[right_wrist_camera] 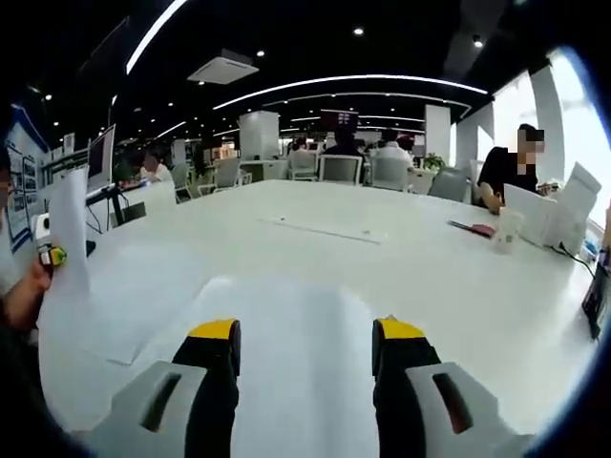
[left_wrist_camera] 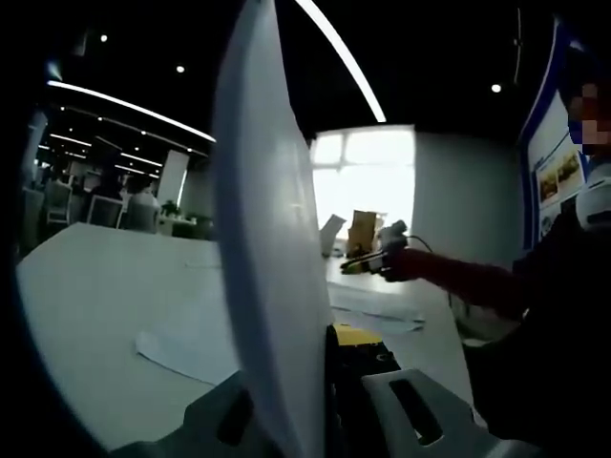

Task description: Organize the stack of printing papers by aligning and flattening the scattered papers on the table

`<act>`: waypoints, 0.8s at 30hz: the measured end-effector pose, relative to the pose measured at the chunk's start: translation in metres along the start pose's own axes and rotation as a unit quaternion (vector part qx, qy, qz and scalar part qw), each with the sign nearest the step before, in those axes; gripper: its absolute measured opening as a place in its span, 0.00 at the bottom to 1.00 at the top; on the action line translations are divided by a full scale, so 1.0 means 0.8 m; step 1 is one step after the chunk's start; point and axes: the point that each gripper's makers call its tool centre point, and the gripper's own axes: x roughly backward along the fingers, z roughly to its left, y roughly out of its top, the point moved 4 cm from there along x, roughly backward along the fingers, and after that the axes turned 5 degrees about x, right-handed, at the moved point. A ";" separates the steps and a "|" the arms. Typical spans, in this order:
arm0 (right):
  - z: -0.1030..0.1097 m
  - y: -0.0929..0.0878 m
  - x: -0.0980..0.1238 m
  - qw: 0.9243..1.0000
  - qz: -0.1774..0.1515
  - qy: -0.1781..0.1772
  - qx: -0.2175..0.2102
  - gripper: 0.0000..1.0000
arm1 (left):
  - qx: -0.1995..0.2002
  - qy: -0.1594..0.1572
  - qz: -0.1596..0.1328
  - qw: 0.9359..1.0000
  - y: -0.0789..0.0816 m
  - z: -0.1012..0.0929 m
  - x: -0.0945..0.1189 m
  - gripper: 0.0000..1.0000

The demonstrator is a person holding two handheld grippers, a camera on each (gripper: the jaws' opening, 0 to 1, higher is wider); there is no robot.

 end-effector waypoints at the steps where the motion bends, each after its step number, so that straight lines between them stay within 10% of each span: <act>1: 0.001 0.000 -0.001 1.000 0.000 0.001 0.000 0.51 | 0.000 0.000 0.000 1.000 0.000 0.000 0.000 0.06; 24: 0.004 0.004 -0.025 1.000 -0.004 0.008 -0.006 0.57 | -0.004 0.003 0.010 1.000 -0.002 0.004 -0.001 0.06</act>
